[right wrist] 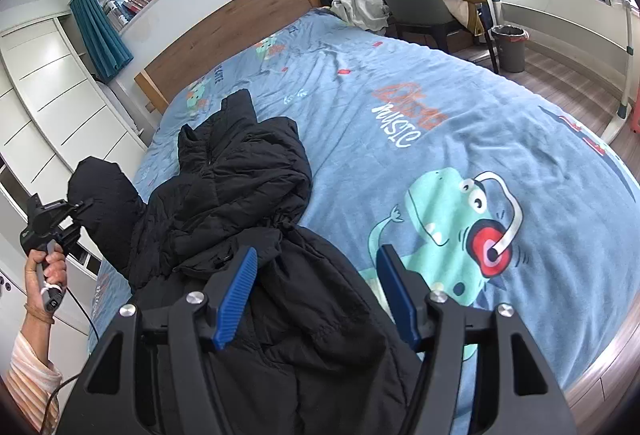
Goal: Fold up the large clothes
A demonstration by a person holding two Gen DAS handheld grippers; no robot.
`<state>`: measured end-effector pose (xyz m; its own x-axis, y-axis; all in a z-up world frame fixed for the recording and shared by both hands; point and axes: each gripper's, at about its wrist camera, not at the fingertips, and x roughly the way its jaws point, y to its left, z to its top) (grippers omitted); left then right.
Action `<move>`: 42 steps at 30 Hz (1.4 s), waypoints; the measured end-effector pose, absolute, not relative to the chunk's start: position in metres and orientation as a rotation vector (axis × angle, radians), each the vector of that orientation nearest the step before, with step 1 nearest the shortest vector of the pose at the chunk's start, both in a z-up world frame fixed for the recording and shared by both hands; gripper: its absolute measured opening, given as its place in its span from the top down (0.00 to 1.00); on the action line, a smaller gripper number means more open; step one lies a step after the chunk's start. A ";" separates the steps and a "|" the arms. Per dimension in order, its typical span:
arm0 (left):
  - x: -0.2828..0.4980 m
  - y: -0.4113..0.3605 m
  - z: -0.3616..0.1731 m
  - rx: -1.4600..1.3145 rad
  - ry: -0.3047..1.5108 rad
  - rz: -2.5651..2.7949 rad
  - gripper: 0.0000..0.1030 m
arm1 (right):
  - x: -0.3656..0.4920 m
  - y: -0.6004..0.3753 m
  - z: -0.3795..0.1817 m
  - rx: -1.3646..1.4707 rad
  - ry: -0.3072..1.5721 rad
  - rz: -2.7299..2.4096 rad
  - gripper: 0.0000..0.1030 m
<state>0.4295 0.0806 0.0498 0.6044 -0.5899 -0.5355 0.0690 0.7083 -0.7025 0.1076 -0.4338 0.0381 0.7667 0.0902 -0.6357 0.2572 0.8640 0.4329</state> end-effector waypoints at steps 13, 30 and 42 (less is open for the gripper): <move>0.406 0.002 -0.035 -0.501 1.040 -0.371 0.83 | 0.085 -0.463 0.027 0.543 0.731 -0.136 0.41; 0.367 0.067 0.013 -0.359 0.937 -0.377 0.52 | 0.168 -0.341 0.033 0.354 0.808 0.127 0.41; 0.450 0.134 0.007 -0.345 0.879 -0.342 0.52 | 0.342 -0.153 0.048 0.145 0.762 0.478 0.41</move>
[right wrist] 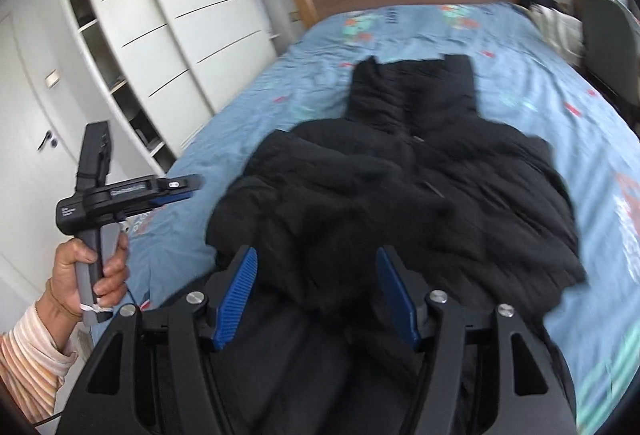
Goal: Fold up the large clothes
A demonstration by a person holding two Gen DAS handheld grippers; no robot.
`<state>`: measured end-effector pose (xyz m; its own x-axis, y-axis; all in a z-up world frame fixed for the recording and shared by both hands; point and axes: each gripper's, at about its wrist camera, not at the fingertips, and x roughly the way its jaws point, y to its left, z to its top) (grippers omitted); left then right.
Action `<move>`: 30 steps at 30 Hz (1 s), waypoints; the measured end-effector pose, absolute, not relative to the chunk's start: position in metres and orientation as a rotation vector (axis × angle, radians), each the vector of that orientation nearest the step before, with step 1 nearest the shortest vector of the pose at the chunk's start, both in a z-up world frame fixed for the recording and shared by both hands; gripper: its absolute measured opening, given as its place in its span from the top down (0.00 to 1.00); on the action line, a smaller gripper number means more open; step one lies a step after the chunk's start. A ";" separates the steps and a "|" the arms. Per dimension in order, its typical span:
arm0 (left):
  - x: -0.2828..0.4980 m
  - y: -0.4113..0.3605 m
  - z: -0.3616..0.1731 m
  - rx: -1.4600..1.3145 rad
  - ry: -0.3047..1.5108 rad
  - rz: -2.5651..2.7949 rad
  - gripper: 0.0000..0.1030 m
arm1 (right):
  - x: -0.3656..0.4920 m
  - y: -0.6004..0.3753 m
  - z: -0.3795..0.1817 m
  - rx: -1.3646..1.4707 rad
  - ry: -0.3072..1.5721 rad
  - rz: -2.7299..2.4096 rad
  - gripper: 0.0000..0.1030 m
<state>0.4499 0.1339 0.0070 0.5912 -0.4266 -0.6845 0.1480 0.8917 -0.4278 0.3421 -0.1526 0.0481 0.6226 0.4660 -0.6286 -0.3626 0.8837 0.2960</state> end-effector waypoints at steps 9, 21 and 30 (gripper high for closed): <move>0.532 0.090 -0.043 -0.226 0.937 -0.445 0.52 | 0.430 -0.109 -0.013 0.012 0.844 0.477 0.41; 0.476 0.089 -0.050 -0.116 1.013 -0.366 0.43 | 0.411 -0.179 -0.018 -0.038 1.003 0.457 0.43; 0.440 0.055 -0.053 -0.055 1.122 -0.341 0.26 | 0.418 -0.176 -0.022 -0.044 1.083 0.525 0.43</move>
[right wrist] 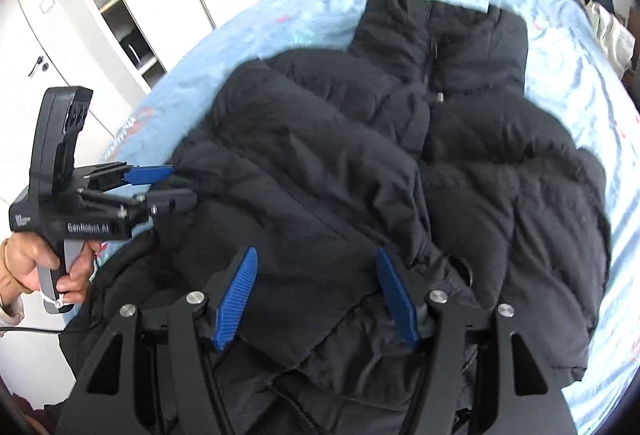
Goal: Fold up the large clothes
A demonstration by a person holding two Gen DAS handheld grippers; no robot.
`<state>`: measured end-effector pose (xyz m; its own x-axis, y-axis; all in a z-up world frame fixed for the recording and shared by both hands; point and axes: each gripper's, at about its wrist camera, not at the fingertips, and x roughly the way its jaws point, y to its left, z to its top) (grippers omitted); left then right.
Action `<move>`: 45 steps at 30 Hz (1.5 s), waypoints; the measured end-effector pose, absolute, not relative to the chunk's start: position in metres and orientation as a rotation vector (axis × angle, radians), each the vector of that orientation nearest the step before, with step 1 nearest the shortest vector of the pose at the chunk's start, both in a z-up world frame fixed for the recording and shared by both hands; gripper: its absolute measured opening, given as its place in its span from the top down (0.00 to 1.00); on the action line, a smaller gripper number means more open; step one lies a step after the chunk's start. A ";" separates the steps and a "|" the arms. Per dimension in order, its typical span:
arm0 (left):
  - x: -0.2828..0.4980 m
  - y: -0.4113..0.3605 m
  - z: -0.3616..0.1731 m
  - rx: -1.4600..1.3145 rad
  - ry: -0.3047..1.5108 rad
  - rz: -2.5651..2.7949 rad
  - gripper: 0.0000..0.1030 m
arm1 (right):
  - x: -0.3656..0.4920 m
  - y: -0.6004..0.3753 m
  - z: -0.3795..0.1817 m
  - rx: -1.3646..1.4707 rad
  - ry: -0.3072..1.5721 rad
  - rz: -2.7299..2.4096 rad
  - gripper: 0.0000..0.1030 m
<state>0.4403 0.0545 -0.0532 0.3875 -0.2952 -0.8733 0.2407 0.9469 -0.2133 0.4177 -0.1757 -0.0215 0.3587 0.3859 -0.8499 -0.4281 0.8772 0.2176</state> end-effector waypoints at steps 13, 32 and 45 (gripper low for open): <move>0.557 0.063 0.036 0.006 1.054 -0.334 0.21 | 0.512 -0.283 0.051 0.098 0.996 0.445 0.41; 0.852 0.023 -0.043 -0.551 1.053 -0.310 0.21 | 0.809 -0.363 -0.032 0.586 0.874 0.347 0.27; 0.858 -0.014 -0.068 -0.416 1.207 -0.194 0.92 | 0.825 -0.336 -0.037 0.460 1.011 0.229 0.86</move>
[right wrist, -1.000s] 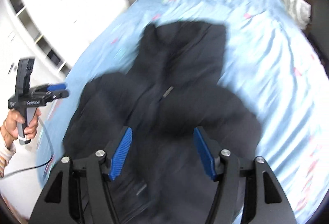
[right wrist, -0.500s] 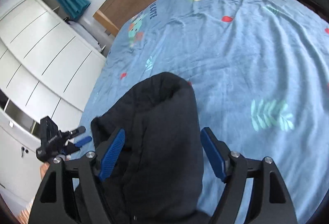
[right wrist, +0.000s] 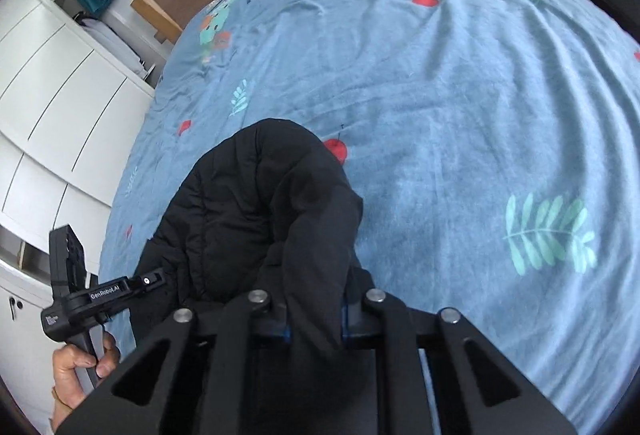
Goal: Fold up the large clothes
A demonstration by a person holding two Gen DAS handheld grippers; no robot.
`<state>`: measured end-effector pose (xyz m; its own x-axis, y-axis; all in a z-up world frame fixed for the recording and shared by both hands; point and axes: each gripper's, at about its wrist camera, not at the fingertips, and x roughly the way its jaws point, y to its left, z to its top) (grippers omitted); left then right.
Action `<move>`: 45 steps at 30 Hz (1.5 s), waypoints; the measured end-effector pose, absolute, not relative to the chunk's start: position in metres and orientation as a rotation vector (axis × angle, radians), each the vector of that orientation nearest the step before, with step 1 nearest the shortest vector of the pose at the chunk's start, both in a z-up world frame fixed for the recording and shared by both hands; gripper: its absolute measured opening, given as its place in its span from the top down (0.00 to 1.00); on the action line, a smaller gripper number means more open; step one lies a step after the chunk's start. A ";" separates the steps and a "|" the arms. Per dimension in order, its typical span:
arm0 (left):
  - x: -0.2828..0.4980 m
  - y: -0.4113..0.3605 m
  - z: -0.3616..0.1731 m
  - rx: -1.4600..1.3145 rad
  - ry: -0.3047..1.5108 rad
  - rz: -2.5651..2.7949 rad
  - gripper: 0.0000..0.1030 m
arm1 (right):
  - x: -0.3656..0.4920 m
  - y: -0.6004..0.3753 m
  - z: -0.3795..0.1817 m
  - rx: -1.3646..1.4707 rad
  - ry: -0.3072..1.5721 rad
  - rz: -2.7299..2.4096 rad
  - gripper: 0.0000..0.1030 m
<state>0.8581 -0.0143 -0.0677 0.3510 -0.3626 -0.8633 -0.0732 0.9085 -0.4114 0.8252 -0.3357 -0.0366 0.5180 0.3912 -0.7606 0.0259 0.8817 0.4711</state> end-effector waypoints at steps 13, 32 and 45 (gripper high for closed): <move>0.736 0.014 0.030 -0.437 1.098 -0.277 0.92 | 0.682 -0.344 0.065 0.431 0.930 0.310 0.87; 0.563 0.055 -0.044 -0.348 1.136 -0.290 0.81 | 0.508 -0.348 -0.025 0.477 0.964 0.305 0.83; 0.505 0.087 0.007 -0.310 1.111 -0.230 0.54 | 0.443 -0.367 0.013 0.299 1.024 0.272 0.53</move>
<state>0.5049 0.0867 0.0071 0.4274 -0.3343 -0.8400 0.0275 0.9335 -0.3575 0.4433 -0.3672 0.0134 0.4928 0.3585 -0.7929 -0.0823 0.9263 0.3677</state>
